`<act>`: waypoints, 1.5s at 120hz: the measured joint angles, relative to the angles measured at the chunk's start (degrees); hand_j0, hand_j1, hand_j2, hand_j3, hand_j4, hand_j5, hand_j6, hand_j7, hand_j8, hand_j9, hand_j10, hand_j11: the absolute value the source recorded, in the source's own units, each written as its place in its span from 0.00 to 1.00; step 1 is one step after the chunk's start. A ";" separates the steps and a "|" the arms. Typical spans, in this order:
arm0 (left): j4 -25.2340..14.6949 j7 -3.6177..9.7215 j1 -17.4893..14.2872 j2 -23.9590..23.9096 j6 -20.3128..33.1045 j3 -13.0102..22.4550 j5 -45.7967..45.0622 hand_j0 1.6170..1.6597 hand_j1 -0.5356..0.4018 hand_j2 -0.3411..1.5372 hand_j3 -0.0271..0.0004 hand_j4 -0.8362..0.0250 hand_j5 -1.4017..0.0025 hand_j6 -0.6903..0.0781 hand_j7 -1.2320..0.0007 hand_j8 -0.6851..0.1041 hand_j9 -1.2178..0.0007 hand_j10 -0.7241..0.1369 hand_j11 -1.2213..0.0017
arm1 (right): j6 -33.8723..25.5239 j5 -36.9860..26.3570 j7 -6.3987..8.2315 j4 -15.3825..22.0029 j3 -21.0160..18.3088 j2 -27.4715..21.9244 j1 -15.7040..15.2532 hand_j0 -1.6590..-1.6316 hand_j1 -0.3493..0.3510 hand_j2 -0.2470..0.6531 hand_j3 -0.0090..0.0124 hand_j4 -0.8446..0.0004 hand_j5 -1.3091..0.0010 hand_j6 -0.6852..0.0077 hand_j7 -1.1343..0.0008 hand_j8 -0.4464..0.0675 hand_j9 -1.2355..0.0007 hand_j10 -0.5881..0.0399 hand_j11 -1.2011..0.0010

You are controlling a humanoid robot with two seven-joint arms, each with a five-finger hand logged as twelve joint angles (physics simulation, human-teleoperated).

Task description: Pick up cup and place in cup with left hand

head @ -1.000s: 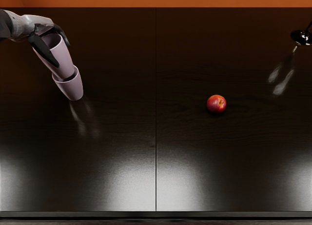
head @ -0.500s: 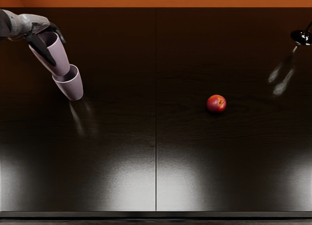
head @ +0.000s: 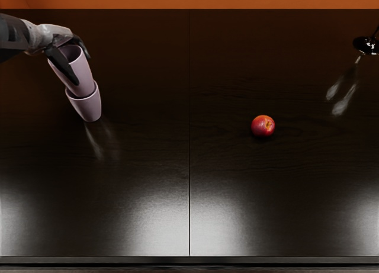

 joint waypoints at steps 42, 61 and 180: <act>0.55 0.02 0.39 0.00 0.21 -0.05 0.01 0.64 0.34 0.26 0.99 0.56 0.25 0.80 0.17 0.87 0.20 0.70 0.21 | 0.00 0.00 0.01 0.00 0.00 0.00 -0.01 0.04 0.00 0.27 0.42 1.00 1.00 0.99 1.00 0.87 1.00 0.94 1.00; 0.56 0.00 0.28 0.43 2.19 -0.82 -0.34 0.79 0.55 0.22 0.99 0.64 0.53 0.69 0.48 0.73 0.50 0.61 0.50 | 0.00 0.00 0.01 0.00 0.00 0.00 0.00 0.04 0.00 0.27 0.42 1.00 1.00 0.99 1.00 0.87 1.00 0.94 1.00; -0.26 0.01 -3.34 0.50 -0.45 -1.94 -19.33 0.96 0.92 0.18 0.99 0.94 0.98 0.86 0.97 0.84 0.97 0.81 0.97 | 0.00 0.00 0.01 0.03 0.00 0.00 0.00 0.04 0.00 0.27 0.42 1.00 1.00 0.99 1.00 0.87 1.00 0.94 1.00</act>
